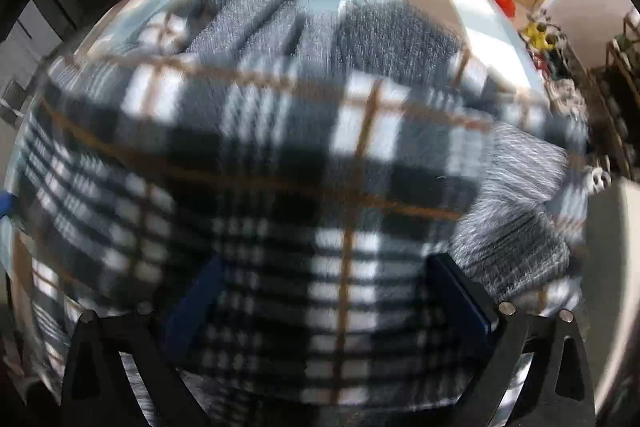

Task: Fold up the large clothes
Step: 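Release the cuff from the left gripper and pull both tools back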

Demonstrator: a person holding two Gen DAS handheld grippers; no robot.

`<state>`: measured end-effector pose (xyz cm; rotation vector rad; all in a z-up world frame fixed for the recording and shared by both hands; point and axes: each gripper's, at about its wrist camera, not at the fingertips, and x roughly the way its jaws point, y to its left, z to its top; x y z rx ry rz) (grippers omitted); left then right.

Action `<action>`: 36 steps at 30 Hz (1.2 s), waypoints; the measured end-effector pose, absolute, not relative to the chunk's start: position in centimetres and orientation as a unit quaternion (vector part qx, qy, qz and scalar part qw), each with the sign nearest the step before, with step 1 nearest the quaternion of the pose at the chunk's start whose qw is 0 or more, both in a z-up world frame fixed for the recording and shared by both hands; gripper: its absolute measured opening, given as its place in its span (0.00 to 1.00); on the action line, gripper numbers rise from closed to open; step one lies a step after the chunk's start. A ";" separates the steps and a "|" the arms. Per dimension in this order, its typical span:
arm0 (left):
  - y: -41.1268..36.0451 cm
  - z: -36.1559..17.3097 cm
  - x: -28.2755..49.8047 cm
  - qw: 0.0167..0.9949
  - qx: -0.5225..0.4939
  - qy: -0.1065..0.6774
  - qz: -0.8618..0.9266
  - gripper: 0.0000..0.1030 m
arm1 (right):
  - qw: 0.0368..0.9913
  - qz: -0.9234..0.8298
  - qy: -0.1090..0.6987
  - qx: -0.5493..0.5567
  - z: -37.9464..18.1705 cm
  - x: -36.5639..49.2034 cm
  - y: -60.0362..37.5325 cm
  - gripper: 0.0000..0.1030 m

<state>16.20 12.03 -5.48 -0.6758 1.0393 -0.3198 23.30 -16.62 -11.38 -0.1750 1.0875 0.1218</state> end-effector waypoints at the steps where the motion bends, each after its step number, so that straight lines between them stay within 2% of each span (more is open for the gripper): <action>1: 11.8 -4.8 15.3 0.807 -0.303 0.492 -0.120 0.70 | 0.847 0.049 0.523 -0.078 -11.3 22.9 -16.7 1.00; 4: 11.5 -2.4 12.4 0.843 -0.252 0.469 -0.080 0.70 | 0.865 0.032 0.498 -0.050 -8.3 19.9 -16.7 0.99; 9: 10.2 0.4 7.8 0.891 -0.179 0.415 -0.047 0.72 | 0.923 0.086 0.374 0.029 -1.6 10.7 -16.7 1.00; 11: 9.5 0.8 6.2 0.906 -0.155 0.392 -0.037 0.77 | 0.939 0.103 0.322 0.055 -0.2 7.3 -16.4 1.00; 17: 8.7 0.7 3.4 0.933 -0.102 0.344 -0.006 0.79 | 0.957 0.149 0.222 0.109 -0.2 2.4 -15.5 1.00; 19: 8.4 0.2 3.2 0.936 -0.094 0.338 0.005 0.85 | 0.959 0.166 0.201 0.114 -1.2 1.9 -15.6 1.00; 21: 8.2 -0.8 3.4 0.936 -0.085 0.340 0.016 0.90 | 0.955 0.168 0.218 0.109 -2.6 2.5 -15.0 1.00; 27: 6.6 -3.1 3.9 0.943 -0.019 0.332 0.019 0.90 | 0.935 0.176 0.283 0.124 -5.0 4.7 -15.7 1.00; 33: 6.2 -3.6 4.5 0.945 -0.018 0.327 0.006 0.90 | 0.945 0.153 0.278 0.078 -5.6 5.0 -15.6 1.00; 36: 5.2 -2.5 3.8 0.958 0.016 0.287 0.003 0.90 | 0.952 0.146 0.259 0.073 -5.5 5.0 -15.7 1.00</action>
